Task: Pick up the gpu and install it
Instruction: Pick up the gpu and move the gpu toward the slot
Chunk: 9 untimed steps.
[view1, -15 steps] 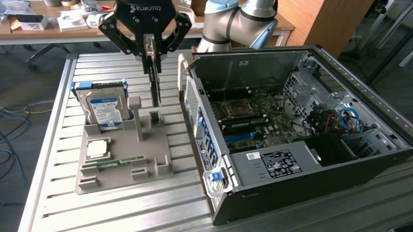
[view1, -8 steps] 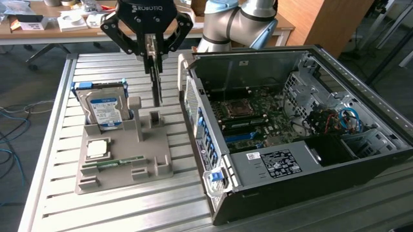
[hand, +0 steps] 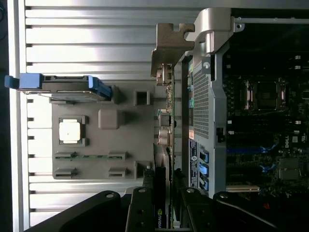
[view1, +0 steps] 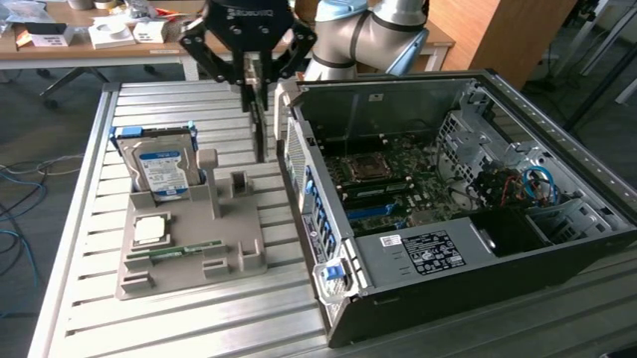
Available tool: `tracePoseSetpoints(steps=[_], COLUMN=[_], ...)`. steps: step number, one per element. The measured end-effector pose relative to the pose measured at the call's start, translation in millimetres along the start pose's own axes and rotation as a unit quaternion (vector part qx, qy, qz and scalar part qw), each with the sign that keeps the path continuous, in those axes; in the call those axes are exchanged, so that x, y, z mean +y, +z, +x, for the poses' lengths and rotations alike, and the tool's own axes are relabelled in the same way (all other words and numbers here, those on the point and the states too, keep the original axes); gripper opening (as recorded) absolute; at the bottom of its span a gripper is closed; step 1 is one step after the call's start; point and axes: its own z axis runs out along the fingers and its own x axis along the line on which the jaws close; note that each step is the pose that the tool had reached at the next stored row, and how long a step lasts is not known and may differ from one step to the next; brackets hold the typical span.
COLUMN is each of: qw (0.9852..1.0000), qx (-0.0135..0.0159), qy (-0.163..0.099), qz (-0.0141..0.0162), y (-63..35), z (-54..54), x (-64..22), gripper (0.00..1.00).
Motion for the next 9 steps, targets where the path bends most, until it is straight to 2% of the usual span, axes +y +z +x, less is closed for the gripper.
tracePoseSetpoints(steps=[9], qw=[1.0000], qx=[0.0000], qy=[0.000], qz=[-0.0012], y=[0.9], z=[-36.2], x=[1.2], gripper=[0.27])
